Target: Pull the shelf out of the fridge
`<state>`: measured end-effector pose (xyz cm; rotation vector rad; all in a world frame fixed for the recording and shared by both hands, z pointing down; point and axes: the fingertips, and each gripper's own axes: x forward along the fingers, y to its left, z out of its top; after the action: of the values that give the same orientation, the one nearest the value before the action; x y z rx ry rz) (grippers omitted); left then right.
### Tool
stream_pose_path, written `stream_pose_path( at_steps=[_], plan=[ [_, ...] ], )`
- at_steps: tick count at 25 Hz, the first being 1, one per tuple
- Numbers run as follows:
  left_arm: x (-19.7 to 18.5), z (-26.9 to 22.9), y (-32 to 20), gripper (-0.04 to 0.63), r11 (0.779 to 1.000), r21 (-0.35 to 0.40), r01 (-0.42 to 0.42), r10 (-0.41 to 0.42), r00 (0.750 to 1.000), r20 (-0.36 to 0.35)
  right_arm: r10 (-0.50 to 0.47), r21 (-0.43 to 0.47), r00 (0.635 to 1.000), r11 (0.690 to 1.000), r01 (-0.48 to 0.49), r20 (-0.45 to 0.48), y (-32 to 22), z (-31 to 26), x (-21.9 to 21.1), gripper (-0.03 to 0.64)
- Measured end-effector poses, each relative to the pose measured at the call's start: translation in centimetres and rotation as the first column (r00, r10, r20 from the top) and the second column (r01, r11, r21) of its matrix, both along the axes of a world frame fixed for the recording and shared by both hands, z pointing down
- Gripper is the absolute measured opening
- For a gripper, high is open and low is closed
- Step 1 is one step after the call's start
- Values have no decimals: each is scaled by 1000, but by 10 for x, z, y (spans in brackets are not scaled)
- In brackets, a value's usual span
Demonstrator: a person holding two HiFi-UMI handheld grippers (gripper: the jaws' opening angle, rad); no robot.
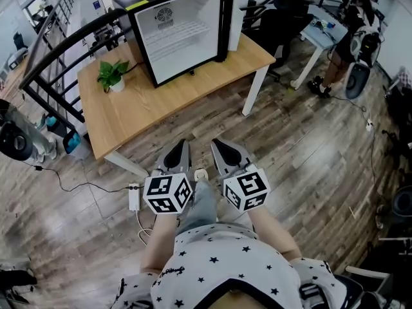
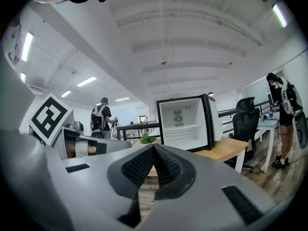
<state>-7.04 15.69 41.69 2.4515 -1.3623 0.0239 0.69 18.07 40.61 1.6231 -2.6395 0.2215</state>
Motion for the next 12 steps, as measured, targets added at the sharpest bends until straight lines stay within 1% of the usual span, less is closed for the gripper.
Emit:
stream_pose_path(
  at_steps=[5, 9, 12],
  plan=[
    [7, 11, -28, 8, 1000, -21, 1, -2, 1000, -8, -35, -37, 998, 999, 37, 43, -23, 6, 4, 20],
    [11, 15, -60, 8, 999, -32, 10, -10, 1000, -10, -60, -66, 997, 996, 63, 41, -51, 11, 6, 20],
    [15, 12, -86, 8, 1000, -19, 9, -9, 1000, -5, -64, -67, 997, 996, 66, 40, -78, 11, 9, 21]
  ],
)
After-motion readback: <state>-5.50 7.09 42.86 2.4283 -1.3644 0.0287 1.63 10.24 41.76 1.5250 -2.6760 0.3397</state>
